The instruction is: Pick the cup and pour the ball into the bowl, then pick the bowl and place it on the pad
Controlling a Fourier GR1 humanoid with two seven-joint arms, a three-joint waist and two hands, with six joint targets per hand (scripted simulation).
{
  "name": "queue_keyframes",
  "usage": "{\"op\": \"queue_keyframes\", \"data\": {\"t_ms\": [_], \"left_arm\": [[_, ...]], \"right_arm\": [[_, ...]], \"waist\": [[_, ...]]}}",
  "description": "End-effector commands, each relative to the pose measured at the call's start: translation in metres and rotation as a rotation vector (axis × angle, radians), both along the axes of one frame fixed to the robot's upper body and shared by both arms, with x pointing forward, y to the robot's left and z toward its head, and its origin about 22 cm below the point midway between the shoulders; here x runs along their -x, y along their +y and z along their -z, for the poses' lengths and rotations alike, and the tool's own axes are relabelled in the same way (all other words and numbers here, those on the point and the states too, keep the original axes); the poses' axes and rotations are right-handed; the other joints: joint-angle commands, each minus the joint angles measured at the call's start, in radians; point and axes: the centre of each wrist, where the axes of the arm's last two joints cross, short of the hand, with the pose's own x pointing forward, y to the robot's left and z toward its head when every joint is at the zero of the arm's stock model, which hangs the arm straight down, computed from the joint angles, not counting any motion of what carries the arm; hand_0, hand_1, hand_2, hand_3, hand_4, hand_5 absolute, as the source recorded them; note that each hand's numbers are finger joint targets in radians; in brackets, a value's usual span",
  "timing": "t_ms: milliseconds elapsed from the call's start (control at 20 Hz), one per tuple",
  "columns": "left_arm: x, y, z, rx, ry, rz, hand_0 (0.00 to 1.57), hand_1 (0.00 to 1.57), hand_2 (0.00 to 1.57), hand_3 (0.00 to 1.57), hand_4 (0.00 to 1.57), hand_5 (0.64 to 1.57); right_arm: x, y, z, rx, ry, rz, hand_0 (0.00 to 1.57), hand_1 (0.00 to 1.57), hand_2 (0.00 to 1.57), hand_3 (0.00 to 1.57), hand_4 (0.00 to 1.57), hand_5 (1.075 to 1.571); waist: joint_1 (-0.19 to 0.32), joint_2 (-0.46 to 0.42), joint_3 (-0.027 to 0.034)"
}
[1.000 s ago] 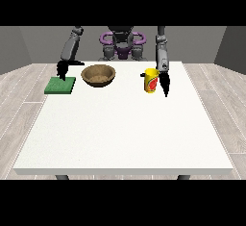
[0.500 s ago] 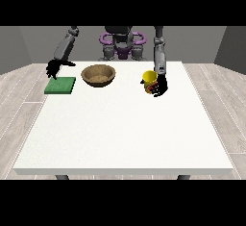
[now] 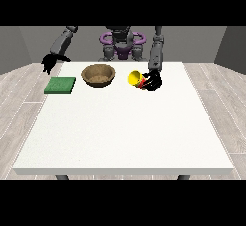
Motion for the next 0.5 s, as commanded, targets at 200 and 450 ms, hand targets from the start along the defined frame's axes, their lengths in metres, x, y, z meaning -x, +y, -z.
{"op": "queue_keyframes", "data": {"t_ms": [200, 450], "left_arm": [[0.001, -0.022, 0.011, -0.401, 0.193, -0.076, 1.44, 1.44, 1.57, 1.57, 1.21, 1.562], [0.005, -0.050, 0.025, -0.671, 0.286, -0.048, 1.41, 1.41, 1.57, 1.57, 1.14, 1.570]], "right_arm": [[-0.006, 0.016, 0.023, 0.003, 0.147, 0.006, 0.00, 0.00, 0.19, 0.00, 0.29, 1.548], [0.004, 0.010, 0.043, -0.025, 0.230, 0.038, 0.00, 0.00, 0.20, 0.15, 0.34, 1.551]], "waist": [[0.043, -0.181, -0.0034], [0.073, -0.281, -0.0021]]}}
